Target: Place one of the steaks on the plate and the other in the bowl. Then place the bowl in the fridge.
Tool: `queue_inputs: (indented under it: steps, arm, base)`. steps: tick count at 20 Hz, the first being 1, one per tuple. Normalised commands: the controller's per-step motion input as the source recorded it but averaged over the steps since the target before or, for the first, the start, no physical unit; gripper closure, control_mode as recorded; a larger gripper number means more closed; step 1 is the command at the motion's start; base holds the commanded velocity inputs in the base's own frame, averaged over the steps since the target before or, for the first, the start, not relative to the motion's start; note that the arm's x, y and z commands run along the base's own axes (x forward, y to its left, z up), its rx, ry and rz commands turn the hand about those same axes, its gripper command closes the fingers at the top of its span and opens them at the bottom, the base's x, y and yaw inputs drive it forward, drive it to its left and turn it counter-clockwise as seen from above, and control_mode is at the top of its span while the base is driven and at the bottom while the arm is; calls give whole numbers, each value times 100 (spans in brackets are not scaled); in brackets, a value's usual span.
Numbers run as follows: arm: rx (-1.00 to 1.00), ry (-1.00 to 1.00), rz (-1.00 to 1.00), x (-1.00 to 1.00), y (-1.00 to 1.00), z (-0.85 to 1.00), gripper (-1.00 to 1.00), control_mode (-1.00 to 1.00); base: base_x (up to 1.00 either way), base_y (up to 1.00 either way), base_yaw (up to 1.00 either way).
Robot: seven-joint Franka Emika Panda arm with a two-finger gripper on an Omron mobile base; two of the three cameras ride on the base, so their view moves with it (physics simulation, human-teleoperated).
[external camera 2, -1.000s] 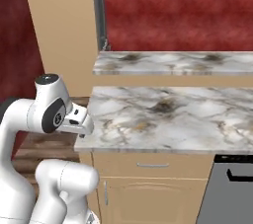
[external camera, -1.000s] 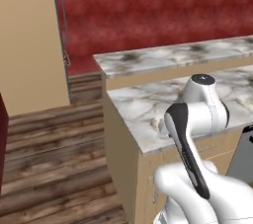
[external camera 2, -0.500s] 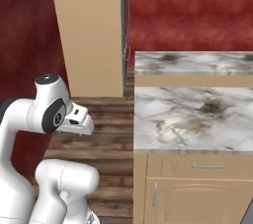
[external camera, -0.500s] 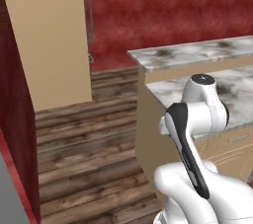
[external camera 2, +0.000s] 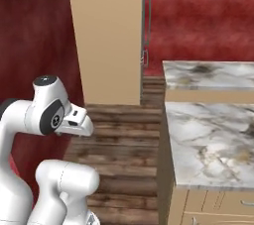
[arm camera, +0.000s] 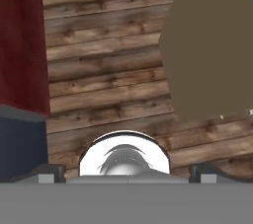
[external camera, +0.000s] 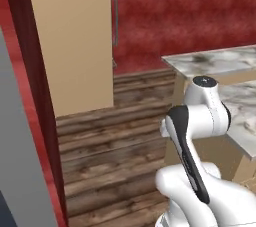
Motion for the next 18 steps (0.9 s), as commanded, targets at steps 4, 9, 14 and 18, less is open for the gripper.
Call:
queue_inputs:
  steps: [4, 9, 14, 18]
  arm:
    - [0, 0, 0, 0, 0, 0, -100, 100]
    - [0, 0, 0, 0, 0, 0, -100, 100]
    - [0, 0, 0, 0, 0, 0, -100, 100]
    - [0, 0, 0, 0, 0, 0, -100, 100]
  base:
    - [100, -6, 15]
    - [64, -24, 3]
    - [65, 7, -12]
    - [89, 41, -26]
